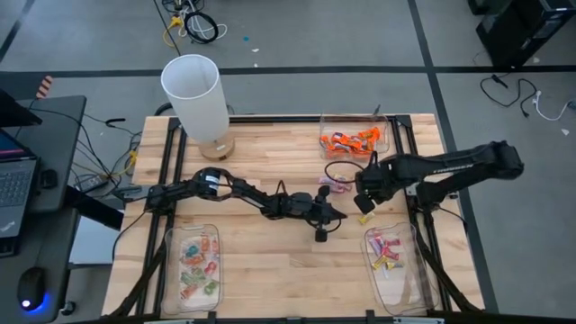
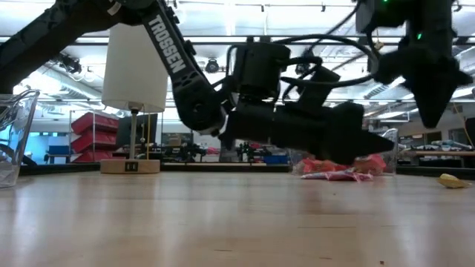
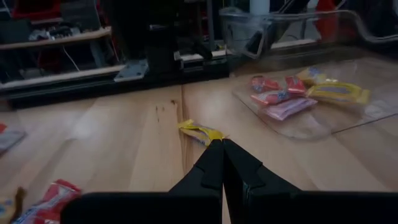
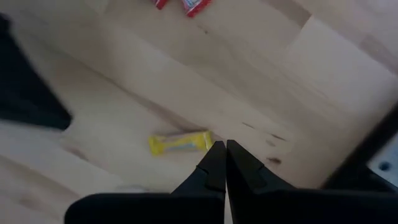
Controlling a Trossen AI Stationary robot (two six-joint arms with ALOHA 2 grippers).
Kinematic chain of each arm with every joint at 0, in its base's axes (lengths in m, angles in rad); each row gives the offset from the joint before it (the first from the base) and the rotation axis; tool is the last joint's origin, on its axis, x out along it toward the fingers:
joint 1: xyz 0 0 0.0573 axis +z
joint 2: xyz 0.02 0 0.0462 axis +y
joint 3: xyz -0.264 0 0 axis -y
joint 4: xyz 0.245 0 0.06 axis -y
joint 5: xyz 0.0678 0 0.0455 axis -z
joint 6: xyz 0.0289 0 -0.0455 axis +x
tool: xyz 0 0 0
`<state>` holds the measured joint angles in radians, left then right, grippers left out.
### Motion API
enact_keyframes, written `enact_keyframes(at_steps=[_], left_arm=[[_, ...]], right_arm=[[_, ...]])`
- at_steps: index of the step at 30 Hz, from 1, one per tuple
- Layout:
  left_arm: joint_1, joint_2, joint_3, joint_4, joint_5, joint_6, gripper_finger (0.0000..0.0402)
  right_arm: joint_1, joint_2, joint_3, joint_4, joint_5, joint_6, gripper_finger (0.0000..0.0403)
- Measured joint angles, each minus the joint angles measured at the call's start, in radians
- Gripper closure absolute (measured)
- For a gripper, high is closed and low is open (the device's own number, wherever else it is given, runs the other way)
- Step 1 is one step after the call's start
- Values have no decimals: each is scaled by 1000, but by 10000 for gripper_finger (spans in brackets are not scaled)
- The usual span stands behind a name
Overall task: Sort candy
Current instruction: Put the yellow candy into the bottom right transparent bin
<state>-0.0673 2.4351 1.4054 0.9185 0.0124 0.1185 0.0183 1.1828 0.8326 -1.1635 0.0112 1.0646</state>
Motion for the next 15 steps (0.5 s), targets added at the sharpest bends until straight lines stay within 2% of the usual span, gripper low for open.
enact_keyframes(at_steps=[8, 12, 15], left_arm=[[1, -5, -78, 112, 2, 17, 399], [2, -5, -83, 110, 43, 76, 399], [2, -5, -82, 110, 52, 83, 399]], right_arm=[[-96, 0, -137, 121, -164, -46, 403], [-109, 0, -168, 130, -204, -252, 403], [-123, 0, -183, 131, -189, -391, 403]])
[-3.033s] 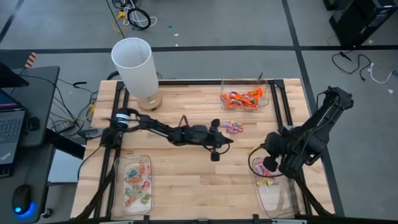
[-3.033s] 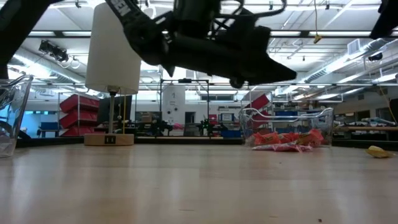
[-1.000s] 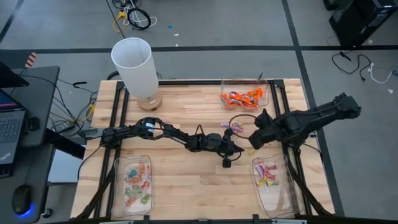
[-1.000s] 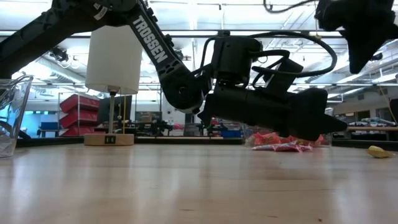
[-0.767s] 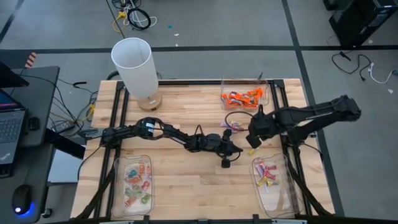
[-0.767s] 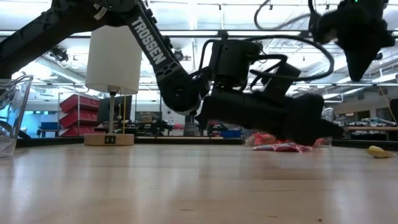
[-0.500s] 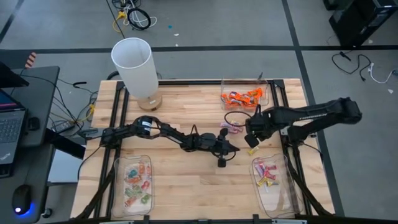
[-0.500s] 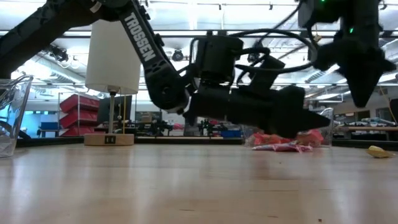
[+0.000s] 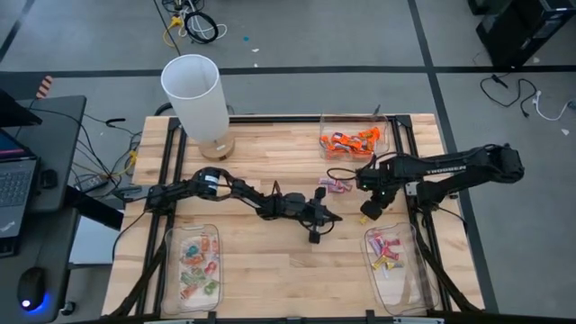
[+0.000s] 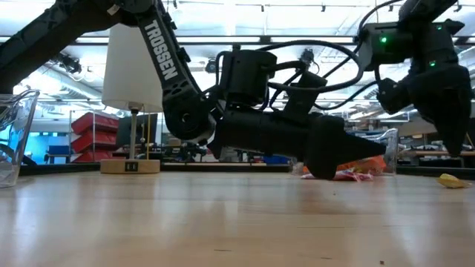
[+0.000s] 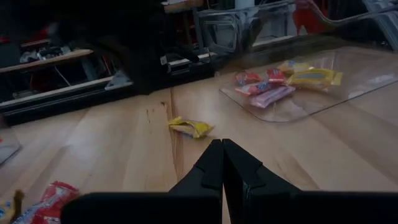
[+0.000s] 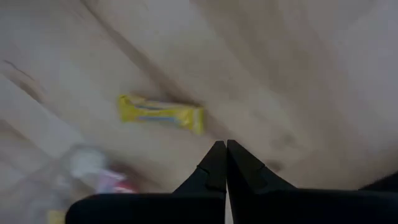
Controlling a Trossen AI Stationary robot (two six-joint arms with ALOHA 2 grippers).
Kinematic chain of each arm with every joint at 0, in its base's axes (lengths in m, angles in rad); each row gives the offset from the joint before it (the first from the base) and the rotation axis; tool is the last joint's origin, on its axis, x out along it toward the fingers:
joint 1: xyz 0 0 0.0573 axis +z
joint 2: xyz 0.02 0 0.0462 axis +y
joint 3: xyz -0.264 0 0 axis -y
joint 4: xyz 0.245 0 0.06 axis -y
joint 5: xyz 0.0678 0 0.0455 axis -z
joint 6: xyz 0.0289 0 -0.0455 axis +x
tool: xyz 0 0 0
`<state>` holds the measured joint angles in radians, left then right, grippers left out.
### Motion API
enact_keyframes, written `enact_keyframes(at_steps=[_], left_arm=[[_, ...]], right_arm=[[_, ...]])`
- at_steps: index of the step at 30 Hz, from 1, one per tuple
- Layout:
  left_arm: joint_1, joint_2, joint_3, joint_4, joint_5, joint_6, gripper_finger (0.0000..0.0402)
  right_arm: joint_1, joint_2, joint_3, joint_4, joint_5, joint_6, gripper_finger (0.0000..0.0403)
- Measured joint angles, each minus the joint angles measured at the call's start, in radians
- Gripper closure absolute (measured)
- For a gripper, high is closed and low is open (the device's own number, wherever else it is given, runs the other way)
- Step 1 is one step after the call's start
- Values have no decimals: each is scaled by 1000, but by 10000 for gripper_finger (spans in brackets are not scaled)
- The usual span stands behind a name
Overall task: Sort candy
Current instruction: Put the yellow candy into the bottom right transparent bin
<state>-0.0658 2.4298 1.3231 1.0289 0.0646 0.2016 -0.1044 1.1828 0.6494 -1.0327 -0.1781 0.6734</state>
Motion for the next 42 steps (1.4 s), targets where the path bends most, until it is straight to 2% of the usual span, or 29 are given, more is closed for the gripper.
enact_keyframes(at_steps=[7, 13, 27, 33, 38, 42], left_arm=[[5, 0, 0, 10, -1, 0, 399], [18, 0, 0, 11, -9, -3, 399], [20, 0, 0, -2, -10, -23, 399], [20, 0, 0, -4, -10, -23, 398], [20, 0, 0, -12, -11, -23, 398], [22, 0, 0, -10, -11, -23, 398]], right_arm=[[-44, 0, -7, 69, 7, -279, 403], [-57, 9, -11, 94, -5, -418, 403], [0, 104, -79, 211, -96, -362, 403], [0, 129, -79, 200, -136, -358, 403], [-1, 141, -80, 79, -151, -355, 403], [-1, 140, -80, 110, -150, -358, 403]])
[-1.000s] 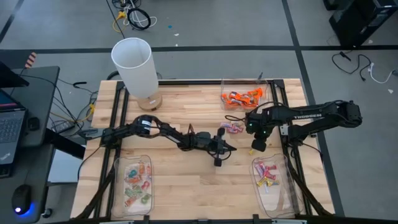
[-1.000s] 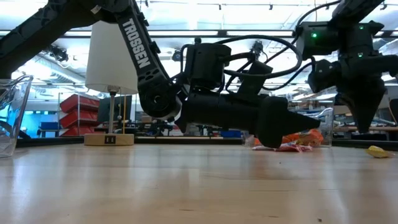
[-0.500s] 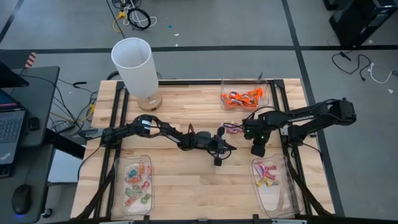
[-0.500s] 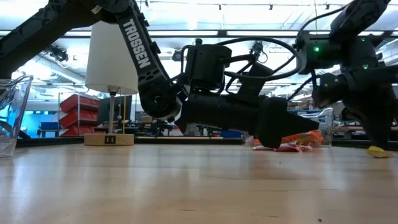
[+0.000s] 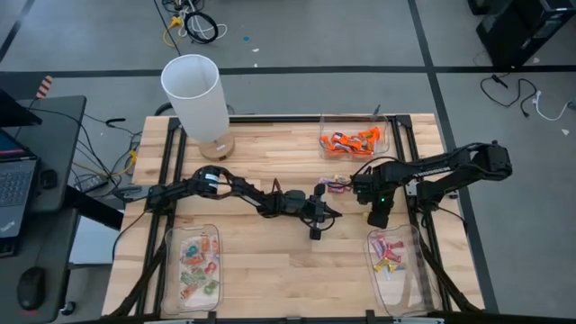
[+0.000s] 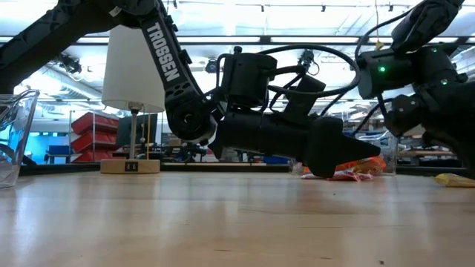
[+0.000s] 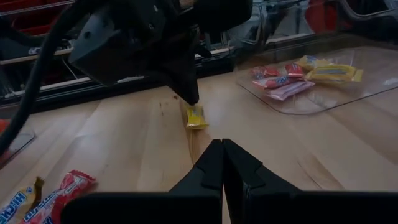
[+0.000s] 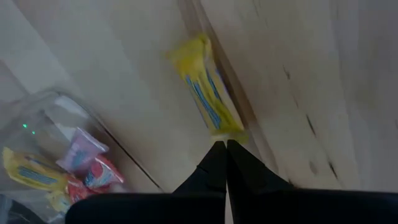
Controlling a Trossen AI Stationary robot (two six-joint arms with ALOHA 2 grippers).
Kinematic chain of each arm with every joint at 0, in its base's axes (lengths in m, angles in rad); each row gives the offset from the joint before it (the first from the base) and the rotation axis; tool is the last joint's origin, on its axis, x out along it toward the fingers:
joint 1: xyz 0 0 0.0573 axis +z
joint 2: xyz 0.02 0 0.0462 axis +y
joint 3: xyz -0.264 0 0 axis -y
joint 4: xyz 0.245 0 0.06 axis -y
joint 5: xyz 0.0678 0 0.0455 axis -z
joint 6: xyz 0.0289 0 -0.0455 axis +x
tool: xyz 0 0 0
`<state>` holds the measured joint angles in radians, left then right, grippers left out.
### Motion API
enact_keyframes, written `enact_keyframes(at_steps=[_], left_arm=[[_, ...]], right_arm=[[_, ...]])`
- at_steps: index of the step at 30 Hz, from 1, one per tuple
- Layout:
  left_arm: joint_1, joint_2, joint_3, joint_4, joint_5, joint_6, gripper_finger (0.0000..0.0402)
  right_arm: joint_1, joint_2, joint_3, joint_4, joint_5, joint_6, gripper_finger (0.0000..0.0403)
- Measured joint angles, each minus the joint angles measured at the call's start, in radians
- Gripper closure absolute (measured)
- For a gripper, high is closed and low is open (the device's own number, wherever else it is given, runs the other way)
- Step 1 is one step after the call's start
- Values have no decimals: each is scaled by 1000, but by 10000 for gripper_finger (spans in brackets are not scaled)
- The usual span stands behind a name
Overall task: Sort candy
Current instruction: Put the yellow candy into the bottom right transparent bin
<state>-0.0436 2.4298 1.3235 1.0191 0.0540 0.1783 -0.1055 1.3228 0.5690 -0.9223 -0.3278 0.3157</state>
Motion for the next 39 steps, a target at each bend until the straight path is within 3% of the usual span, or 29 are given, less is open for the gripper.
enact_keyframes(at_steps=[11, 16, 23, 30, 39], left_arm=[[5, 0, 0, -4, -3, -1, 398], [5, 0, 0, -4, -3, 0, 398], [6, 0, 0, 0, -3, 7, 398], [7, 0, 4, -1, -79, 21, 393], [23, 1, 95, -182, -69, 27, 301]], right_arm=[[-1, 2, 0, 197, -29, -21, 403], [-11, 2, 0, 317, 5, -20, 403], [-48, 0, 4, 423, 112, -29, 403], [-16, -62, 84, 349, 266, -46, 403], [98, -251, 112, 226, 465, 142, 403]])
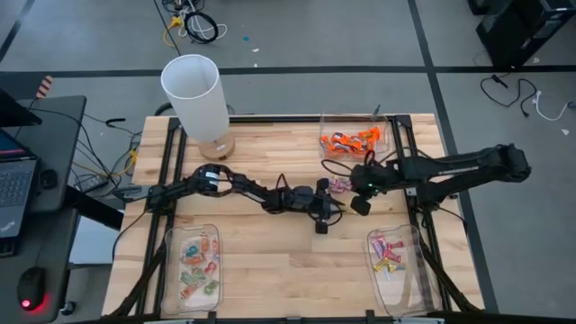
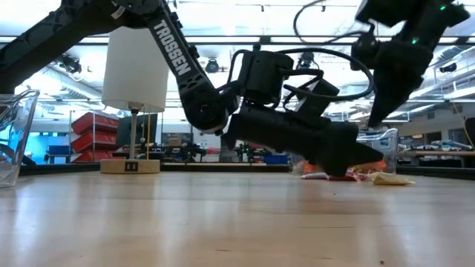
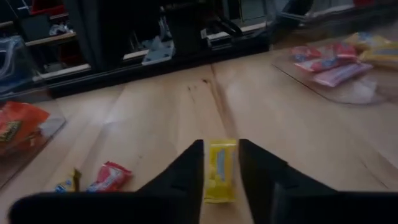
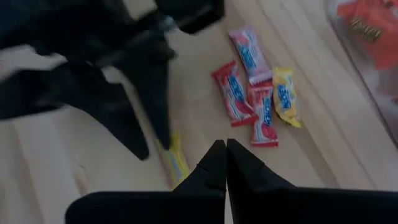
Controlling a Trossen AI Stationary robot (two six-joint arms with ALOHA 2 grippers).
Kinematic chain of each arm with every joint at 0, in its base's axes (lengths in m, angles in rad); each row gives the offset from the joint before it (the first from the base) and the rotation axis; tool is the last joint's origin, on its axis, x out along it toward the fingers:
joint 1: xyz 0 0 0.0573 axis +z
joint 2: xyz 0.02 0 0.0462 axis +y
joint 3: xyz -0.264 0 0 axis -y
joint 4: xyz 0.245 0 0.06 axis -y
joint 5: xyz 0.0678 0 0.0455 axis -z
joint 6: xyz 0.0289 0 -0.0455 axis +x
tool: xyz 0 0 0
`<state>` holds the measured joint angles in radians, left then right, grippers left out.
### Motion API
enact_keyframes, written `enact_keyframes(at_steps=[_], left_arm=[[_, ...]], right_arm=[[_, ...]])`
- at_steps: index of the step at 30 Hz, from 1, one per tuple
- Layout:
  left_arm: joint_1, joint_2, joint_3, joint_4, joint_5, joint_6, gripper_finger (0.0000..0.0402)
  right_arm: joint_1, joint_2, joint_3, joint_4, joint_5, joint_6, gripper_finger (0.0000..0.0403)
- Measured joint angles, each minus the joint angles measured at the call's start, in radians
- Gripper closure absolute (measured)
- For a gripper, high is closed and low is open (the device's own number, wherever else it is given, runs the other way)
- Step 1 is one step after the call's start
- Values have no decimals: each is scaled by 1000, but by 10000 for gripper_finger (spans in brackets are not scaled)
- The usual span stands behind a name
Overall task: Sort candy
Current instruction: Put the yellow candy into the bottom right transparent bin
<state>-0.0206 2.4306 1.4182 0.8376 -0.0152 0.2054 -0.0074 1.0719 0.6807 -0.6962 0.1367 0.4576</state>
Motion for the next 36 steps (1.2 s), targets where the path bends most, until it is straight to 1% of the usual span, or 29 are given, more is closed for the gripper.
enact_keyframes(at_steps=[3, 6, 11, 18, 23, 30, 36], left_arm=[[1, 0, 5, -4, 0, -5, 264], [-1, 0, 8, -4, -31, -10, 235], [1, 0, 8, -34, -44, -13, 205], [8, 0, 8, -53, -44, -50, 203], [11, 0, 8, -74, -43, -53, 203], [12, 12, 8, -93, 1, -75, 203], [13, 12, 8, -90, -10, -82, 203]], right_arm=[[39, -37, 0, 8, 36, 46, 403], [77, -53, 0, 8, 71, 79, 403], [122, -57, 0, 18, 127, 123, 403], [125, -56, 0, 59, 172, 228, 403], [125, -56, 0, 108, 211, 228, 403], [125, -56, 0, 164, 214, 223, 403], [139, -56, 0, 172, 222, 222, 403]])
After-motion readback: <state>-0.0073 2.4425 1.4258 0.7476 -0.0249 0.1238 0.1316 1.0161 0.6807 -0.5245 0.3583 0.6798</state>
